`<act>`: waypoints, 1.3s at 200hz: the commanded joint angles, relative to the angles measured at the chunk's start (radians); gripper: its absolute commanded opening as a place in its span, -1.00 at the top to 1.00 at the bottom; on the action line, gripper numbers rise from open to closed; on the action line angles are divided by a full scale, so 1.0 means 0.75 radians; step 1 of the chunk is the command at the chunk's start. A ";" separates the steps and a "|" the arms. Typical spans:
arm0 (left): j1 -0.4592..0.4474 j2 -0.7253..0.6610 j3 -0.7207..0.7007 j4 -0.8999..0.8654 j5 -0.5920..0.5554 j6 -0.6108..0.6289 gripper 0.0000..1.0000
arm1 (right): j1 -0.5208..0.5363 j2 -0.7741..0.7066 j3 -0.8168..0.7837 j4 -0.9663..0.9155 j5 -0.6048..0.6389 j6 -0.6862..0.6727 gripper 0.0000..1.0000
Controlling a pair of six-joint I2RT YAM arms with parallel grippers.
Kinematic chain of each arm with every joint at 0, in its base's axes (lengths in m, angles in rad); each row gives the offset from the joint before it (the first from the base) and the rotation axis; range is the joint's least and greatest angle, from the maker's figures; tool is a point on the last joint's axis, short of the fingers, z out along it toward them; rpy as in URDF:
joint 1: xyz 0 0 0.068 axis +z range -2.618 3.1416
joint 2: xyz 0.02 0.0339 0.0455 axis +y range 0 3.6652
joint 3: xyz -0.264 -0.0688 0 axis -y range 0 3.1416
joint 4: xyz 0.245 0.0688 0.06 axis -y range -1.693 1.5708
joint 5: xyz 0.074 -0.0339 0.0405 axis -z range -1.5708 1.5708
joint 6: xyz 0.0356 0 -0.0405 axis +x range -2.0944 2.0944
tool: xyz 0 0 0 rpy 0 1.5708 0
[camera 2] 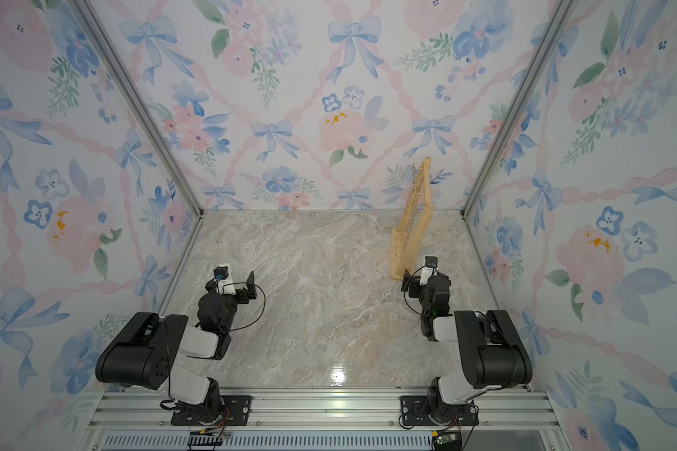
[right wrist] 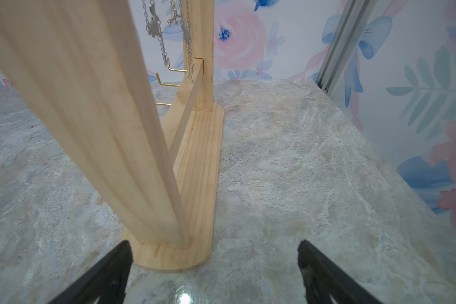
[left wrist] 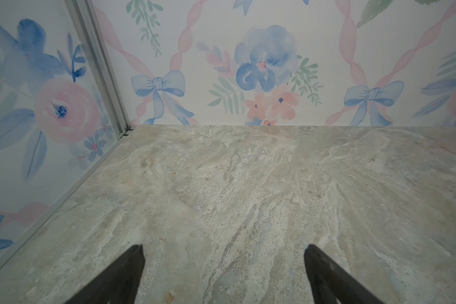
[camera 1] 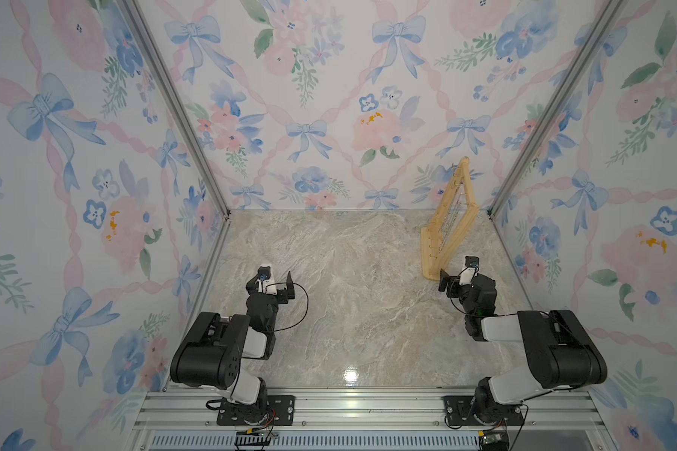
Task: Take the necklace off the jewelry display stand
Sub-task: Move the stand to the center of the board.
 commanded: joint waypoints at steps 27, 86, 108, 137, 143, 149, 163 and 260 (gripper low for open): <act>0.009 0.013 0.022 0.033 -0.014 -0.001 -0.96 | 0.005 0.018 0.026 0.013 -0.001 -0.011 -0.98; 0.009 0.016 0.026 0.030 -0.012 -0.002 -0.96 | 0.007 0.018 0.030 0.012 0.003 -0.012 -0.98; 0.009 0.018 0.026 0.030 -0.011 -0.001 -0.96 | 0.009 0.018 0.028 0.012 0.007 -0.016 -0.98; 0.009 0.017 0.028 0.027 -0.012 -0.001 -0.96 | 0.009 0.018 0.028 0.012 0.008 -0.014 -0.98; 0.009 0.017 0.029 0.028 -0.016 -0.003 -0.96 | 0.009 0.018 0.026 0.012 0.008 -0.015 -0.98; 0.008 0.018 0.028 0.027 -0.017 -0.001 -0.96 | 0.009 0.018 0.028 0.012 0.009 -0.015 -0.98; 0.007 0.018 0.028 0.029 -0.016 -0.001 -0.96 | 0.011 0.018 0.027 0.012 0.009 -0.015 -0.98; -0.061 -0.079 0.034 -0.048 -0.166 0.026 -0.96 | 0.034 -0.119 -0.080 0.098 0.118 -0.014 -0.98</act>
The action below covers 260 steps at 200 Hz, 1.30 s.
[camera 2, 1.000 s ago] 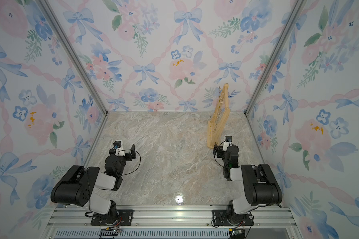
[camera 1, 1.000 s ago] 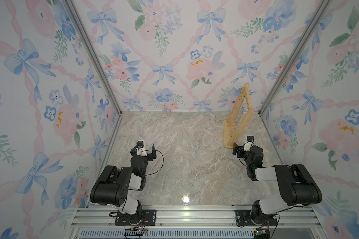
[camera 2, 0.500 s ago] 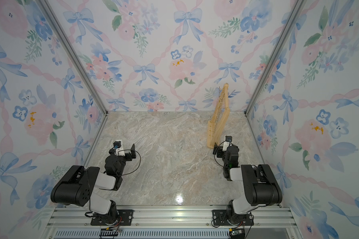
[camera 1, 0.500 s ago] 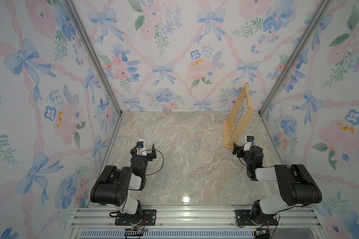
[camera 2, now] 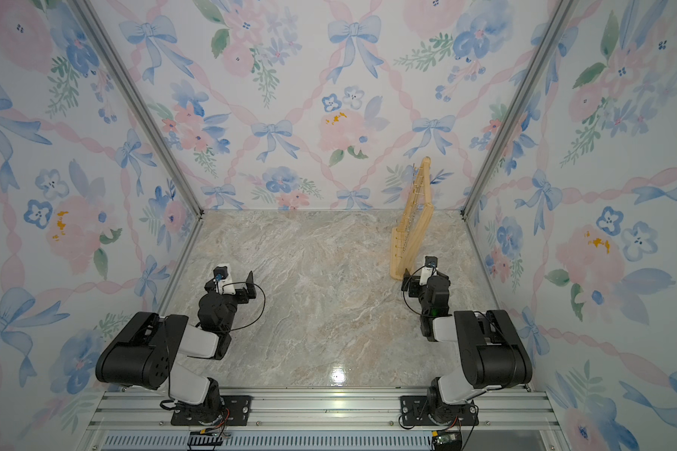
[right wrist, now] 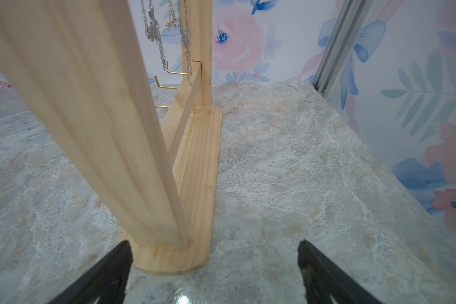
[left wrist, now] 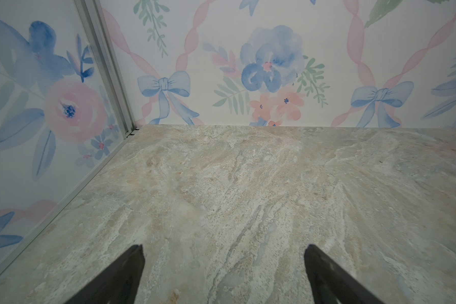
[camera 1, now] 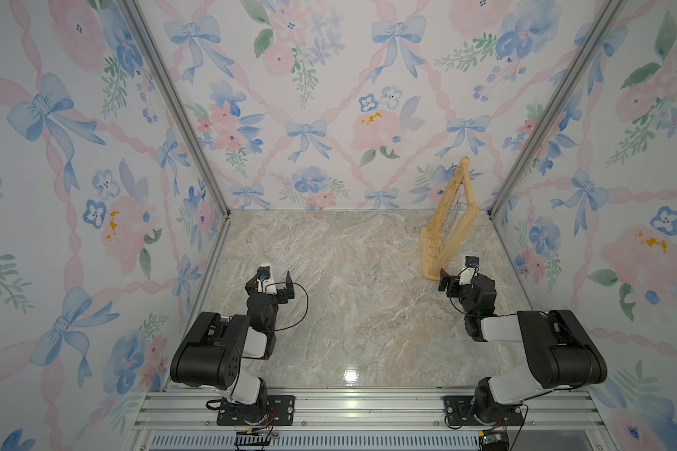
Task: Take the necklace off the jewelry display stand
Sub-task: Move the stand to the center of the board.
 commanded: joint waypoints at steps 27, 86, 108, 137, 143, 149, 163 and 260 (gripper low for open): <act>-0.074 -0.270 0.097 -0.293 -0.222 0.028 -0.97 | 0.069 -0.389 -0.068 -0.126 0.136 -0.045 -0.98; -0.206 -0.609 0.296 -0.316 0.085 -0.042 -0.97 | 0.092 -1.075 -0.048 -0.532 0.337 0.140 -0.98; -0.210 -0.582 0.396 -0.333 0.236 -0.229 -0.96 | 0.090 -1.195 -0.042 -0.618 0.499 0.296 -0.98; -0.145 -0.521 0.430 -0.340 0.291 -0.520 -0.96 | 0.045 -1.274 0.033 -0.931 0.585 0.594 -0.98; -0.115 -0.505 0.438 -0.340 0.312 -0.562 -0.96 | 0.033 -1.279 0.033 -0.928 0.554 0.598 -0.98; -0.084 -0.488 0.445 -0.340 0.331 -0.598 -0.96 | 0.024 -1.286 0.035 -0.931 0.523 0.599 -0.98; -0.012 -0.438 0.473 -0.342 0.402 -0.659 -0.96 | -0.007 -1.306 0.020 -0.931 0.504 0.671 -0.98; -0.153 -0.359 0.645 -0.638 0.401 -0.677 -0.96 | 0.050 -1.228 0.435 -1.513 0.348 0.682 -1.00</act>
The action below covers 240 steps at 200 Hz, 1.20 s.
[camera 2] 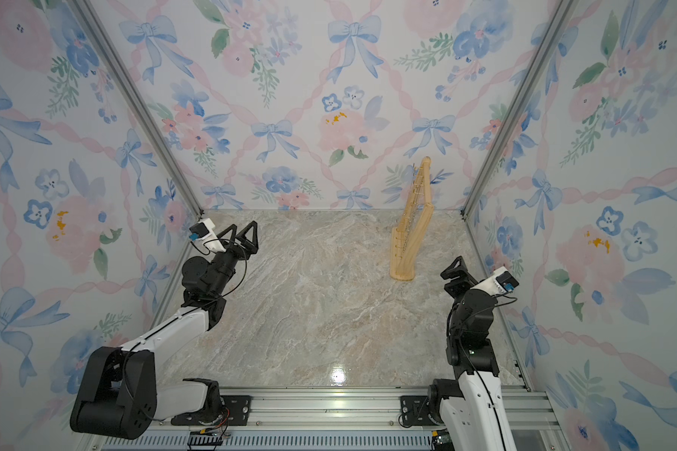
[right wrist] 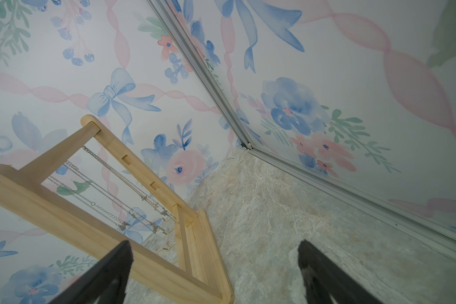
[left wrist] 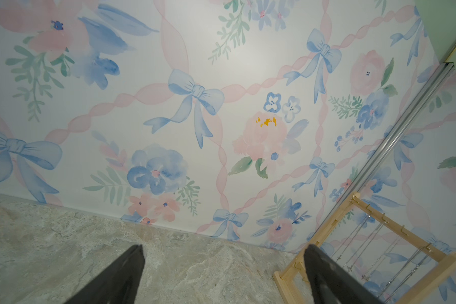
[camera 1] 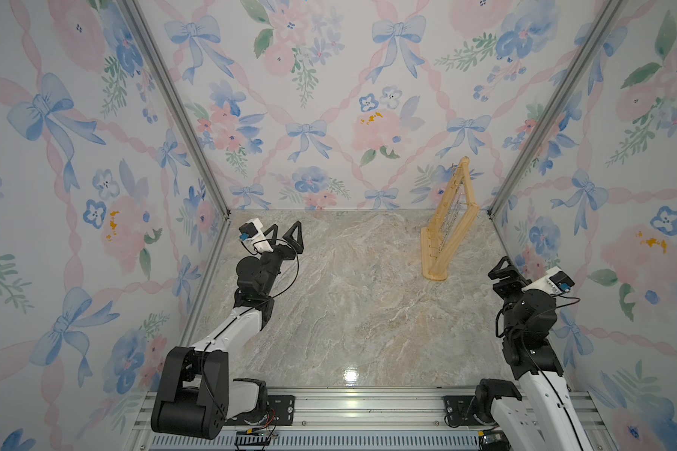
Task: Take the necklace off the jewelry display stand
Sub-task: Move the stand to the center of the board.
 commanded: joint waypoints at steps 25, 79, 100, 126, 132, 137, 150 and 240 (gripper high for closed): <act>-0.222 -0.021 0.172 -0.344 -0.110 0.138 -0.96 | 0.410 0.177 0.405 -0.461 0.247 -0.298 -1.00; -0.437 -0.003 0.464 -0.941 -0.167 0.371 -0.96 | 0.725 0.433 0.759 -0.721 0.366 -0.435 -0.98; -0.505 -0.016 0.447 -1.019 -0.258 0.437 -0.96 | 0.781 0.487 0.823 -0.741 0.389 -0.461 -0.99; -0.524 0.013 0.402 -1.021 -0.285 0.416 -0.96 | 0.777 0.592 0.910 -0.771 0.383 -0.444 -0.99; -0.528 0.020 0.396 -1.020 -0.288 0.416 -0.96 | 0.773 0.618 0.936 -0.784 0.377 -0.435 -0.98; -0.530 0.024 0.392 -1.021 -0.290 0.418 -0.96 | 0.768 0.640 0.958 -0.796 0.370 -0.427 -0.98; -0.533 0.029 0.381 -1.021 -0.295 0.411 -0.96 | 0.747 0.692 1.010 -0.807 0.356 -0.407 -0.96; -0.549 0.041 0.371 -1.030 -0.284 0.361 -0.96 | 0.508 0.750 1.132 -0.811 0.171 -0.328 -0.77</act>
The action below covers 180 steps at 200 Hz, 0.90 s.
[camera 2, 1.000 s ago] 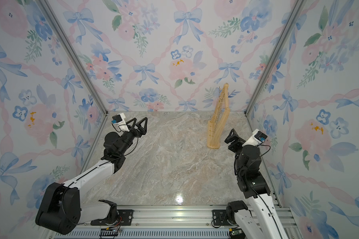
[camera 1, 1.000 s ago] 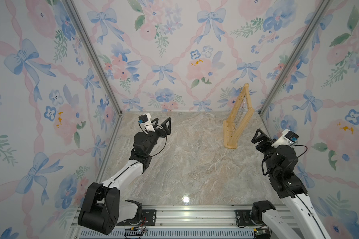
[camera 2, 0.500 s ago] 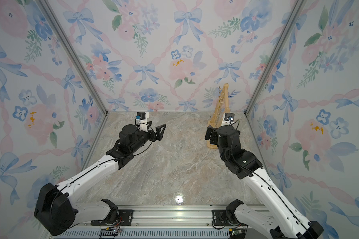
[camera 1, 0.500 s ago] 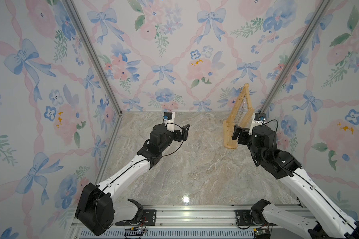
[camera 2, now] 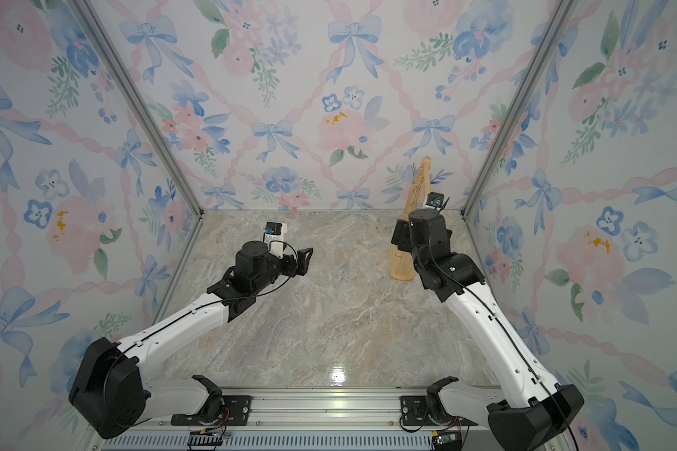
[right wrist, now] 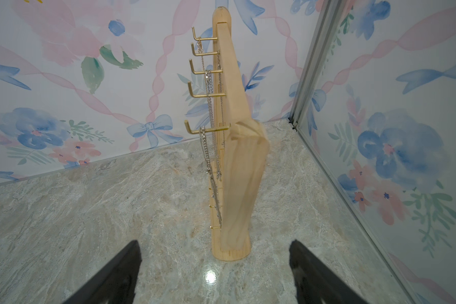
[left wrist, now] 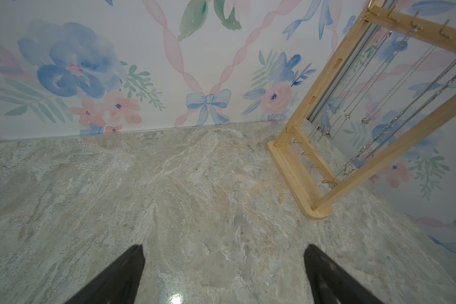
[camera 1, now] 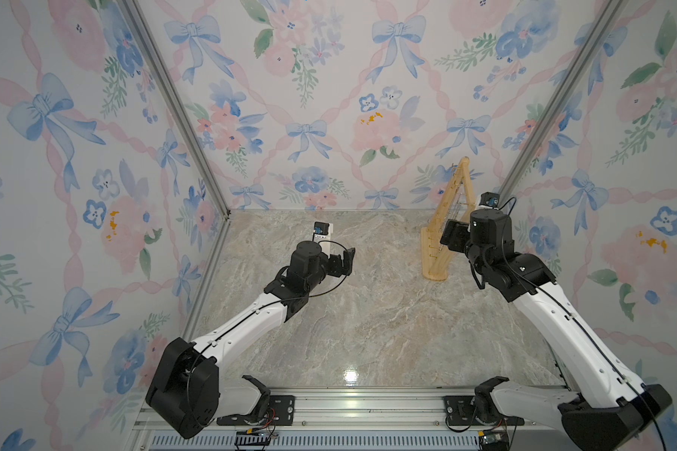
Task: Take the necklace off the jewelry display stand
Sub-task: Move the stand to the center of the board.
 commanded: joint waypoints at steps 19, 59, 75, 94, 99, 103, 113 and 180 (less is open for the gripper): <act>-0.008 0.009 0.002 -0.013 0.028 -0.026 -0.96 | -0.228 -0.058 0.039 -0.014 -0.275 0.079 -0.68; -0.009 0.001 0.008 -0.013 0.077 -0.039 -0.96 | -0.375 -0.009 0.035 0.107 -0.582 0.061 -0.61; -0.011 -0.009 0.007 -0.015 0.086 -0.040 -0.96 | -0.408 0.032 0.051 0.126 -0.638 0.068 -0.56; -0.012 -0.022 0.006 -0.015 0.088 -0.039 -0.96 | -0.427 0.075 0.058 0.158 -0.650 0.055 -0.48; -0.012 -0.025 0.006 -0.015 0.090 -0.039 -0.96 | -0.434 0.088 0.062 0.163 -0.659 0.052 -0.46; -0.014 -0.027 0.006 -0.014 0.091 -0.039 -0.96 | -0.437 0.095 0.064 0.168 -0.666 0.048 -0.44; -0.015 -0.033 0.006 -0.014 0.096 -0.039 -0.96 | -0.447 0.117 0.065 0.185 -0.675 0.039 -0.41; -0.023 -0.054 0.006 -0.017 0.109 -0.027 -0.96 | -0.489 0.165 -0.019 0.395 -0.722 -0.069 -0.25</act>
